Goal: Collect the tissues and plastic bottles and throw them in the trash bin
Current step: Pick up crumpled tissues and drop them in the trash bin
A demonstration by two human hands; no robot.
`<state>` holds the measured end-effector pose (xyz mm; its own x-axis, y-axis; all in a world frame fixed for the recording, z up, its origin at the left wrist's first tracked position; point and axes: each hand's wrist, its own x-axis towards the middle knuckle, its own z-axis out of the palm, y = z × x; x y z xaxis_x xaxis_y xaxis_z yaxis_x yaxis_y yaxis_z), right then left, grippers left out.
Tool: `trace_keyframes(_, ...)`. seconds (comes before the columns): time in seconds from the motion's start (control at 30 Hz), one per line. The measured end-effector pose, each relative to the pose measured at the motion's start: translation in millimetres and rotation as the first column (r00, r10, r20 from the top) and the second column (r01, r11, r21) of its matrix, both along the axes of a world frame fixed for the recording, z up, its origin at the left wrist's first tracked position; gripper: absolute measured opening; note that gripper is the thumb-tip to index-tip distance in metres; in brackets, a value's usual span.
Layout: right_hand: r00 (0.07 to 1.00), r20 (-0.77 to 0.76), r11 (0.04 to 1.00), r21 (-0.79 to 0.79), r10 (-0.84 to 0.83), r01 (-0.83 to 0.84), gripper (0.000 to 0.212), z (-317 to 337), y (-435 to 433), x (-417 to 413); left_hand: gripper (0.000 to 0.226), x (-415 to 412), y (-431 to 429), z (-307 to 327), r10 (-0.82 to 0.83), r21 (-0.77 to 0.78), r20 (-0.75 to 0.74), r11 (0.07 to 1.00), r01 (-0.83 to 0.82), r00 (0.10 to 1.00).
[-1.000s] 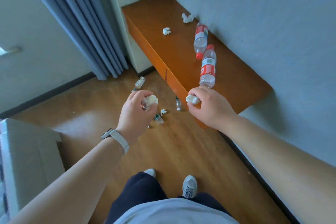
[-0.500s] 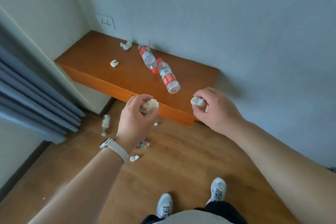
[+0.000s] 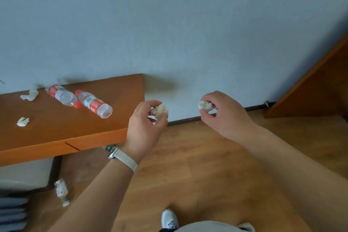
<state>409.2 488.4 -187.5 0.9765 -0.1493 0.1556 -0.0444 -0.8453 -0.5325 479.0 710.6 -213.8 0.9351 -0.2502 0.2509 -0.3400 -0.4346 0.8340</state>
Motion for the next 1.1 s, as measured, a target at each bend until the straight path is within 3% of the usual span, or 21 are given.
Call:
trace_keyframes(0.23, 0.949, -0.01, 0.948, 0.047, -0.315, 0.315, 0.016, 7.9, -131.0, -131.0, 0.017, -73.1, -161.1, 3.9, -0.224, -0.05, -0.174, 0.975, 0.219, 0.959)
trace_keyframes(0.43, 0.85, 0.021, 0.85, 0.057, -0.526, 0.524, 0.023, 9.1, -242.0, -253.6, 0.016, -155.6, -306.4, 27.1, -0.447, 0.003, -0.002, 0.895, 0.447, 0.895)
trace_keyframes(0.63, 0.724, 0.031, 0.724, 0.074, -0.689, 0.686, 0.021, 12.3, -327.2, -363.8, 0.026, -244.3, -430.6, 39.2, -0.631, 0.043, 0.055, 0.776, 0.63, 0.774)
trace_keyframes(0.97, 0.464, 0.053, 0.466, 0.161, -0.884, 0.87, 0.015, 10.7, -398.1, -496.8, 0.026, -345.1, -561.7, 48.8, -0.836, 0.158, 0.136, 0.549, 0.821, 0.532)
trace_keyframes(1.1, 0.387, -0.007, 0.382, 0.148, -0.922, 0.912, 0.018, 3.3, -411.5, -521.9, 0.028, -359.7, -594.5, 42.3, -0.874, 0.183, 0.073, 0.485, 0.855, 0.48)
